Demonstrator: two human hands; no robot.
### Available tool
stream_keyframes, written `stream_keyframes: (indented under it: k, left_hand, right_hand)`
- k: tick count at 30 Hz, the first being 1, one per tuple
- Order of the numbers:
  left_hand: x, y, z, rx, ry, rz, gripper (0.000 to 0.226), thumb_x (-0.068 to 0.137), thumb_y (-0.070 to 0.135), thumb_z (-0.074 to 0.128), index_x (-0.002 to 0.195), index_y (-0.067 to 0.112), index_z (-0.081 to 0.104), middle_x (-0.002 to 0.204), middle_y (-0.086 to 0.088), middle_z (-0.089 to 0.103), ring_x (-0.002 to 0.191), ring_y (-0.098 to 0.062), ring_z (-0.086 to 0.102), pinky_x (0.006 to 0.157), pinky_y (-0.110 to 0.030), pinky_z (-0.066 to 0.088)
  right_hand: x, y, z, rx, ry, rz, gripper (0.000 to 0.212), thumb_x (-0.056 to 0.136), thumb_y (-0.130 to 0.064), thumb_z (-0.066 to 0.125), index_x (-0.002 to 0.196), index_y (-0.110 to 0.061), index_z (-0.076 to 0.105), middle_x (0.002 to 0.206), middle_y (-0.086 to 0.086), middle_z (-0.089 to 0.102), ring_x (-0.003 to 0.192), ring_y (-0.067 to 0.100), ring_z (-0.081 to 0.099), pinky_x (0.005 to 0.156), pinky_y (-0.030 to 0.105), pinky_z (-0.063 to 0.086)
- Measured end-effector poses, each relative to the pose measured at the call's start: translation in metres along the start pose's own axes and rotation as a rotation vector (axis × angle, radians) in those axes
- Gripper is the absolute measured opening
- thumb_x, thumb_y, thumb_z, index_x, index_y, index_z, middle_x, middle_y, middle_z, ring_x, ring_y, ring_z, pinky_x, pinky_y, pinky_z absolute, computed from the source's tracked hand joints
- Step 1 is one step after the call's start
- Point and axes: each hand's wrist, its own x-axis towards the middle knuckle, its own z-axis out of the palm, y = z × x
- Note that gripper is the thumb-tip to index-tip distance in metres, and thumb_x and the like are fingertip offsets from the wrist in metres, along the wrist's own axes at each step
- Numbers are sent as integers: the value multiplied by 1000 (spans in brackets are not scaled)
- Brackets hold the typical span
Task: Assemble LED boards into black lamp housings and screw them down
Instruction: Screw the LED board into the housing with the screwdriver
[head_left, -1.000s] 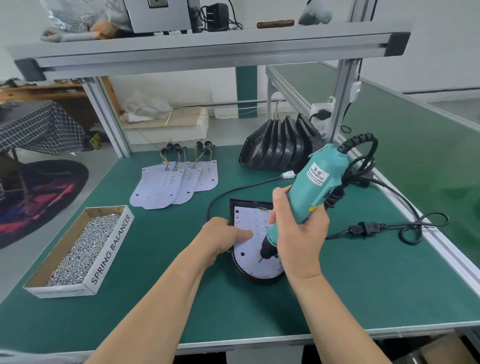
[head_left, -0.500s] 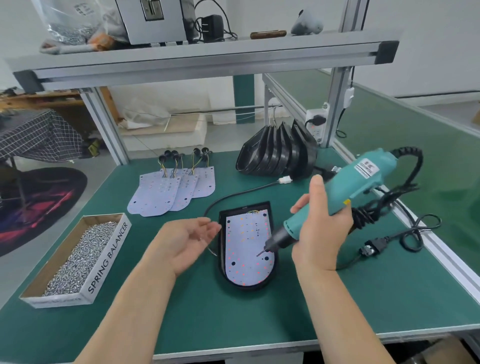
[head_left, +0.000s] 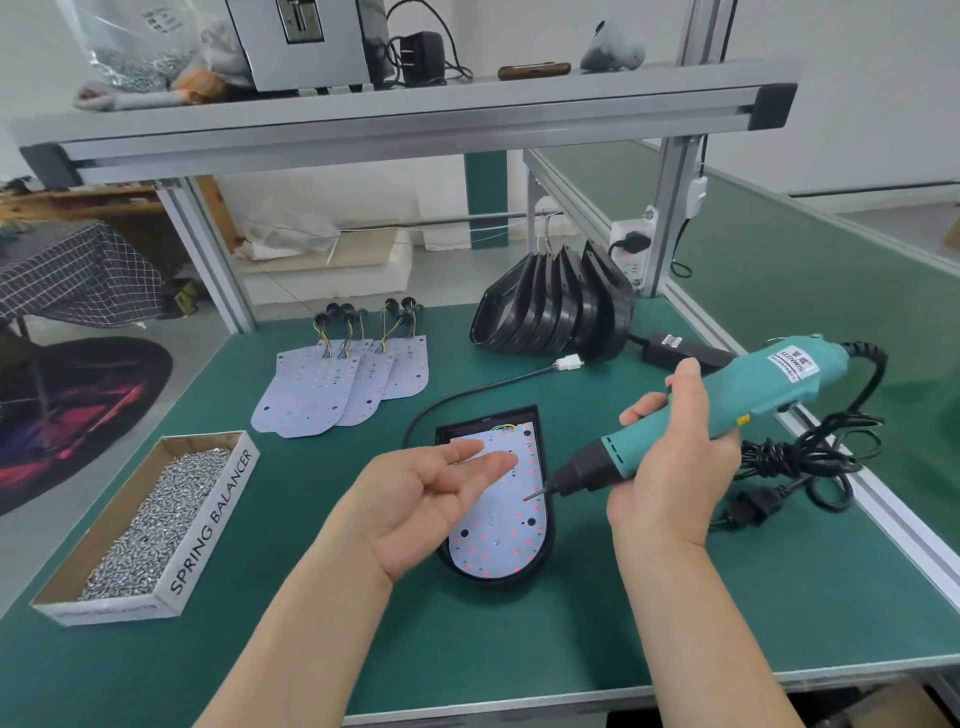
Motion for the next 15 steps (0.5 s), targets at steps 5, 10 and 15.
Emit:
stream_keyframes:
  k: [5, 10, 15]
  left_hand:
    - [1, -7, 1, 174, 3, 36, 27, 90, -22, 48, 116, -17, 51, 106, -39, 67, 99, -39, 73, 75, -29, 62]
    - [6, -15, 2, 456, 106, 105, 7, 96, 0, 62, 93, -6, 60, 75, -15, 74, 77, -20, 77, 60, -14, 56]
    - [12, -20, 4, 474, 166, 134, 24, 95, 16, 67, 85, -6, 72, 81, -17, 75, 74, -21, 76, 62, -17, 58]
  right_hand:
    - [-1, -2, 0, 18, 8, 16, 26, 95, -34, 67, 104, -14, 53, 59, -4, 56, 55, 14, 55, 52, 19, 47]
    - [-1, -3, 2, 31, 16, 23, 24, 95, -33, 67, 100, -15, 52, 58, -4, 56, 54, 13, 56, 51, 18, 46]
    - [1, -3, 6, 38, 21, 28, 20, 94, -32, 68, 95, -18, 53, 59, -4, 55, 53, 13, 55, 50, 18, 46]
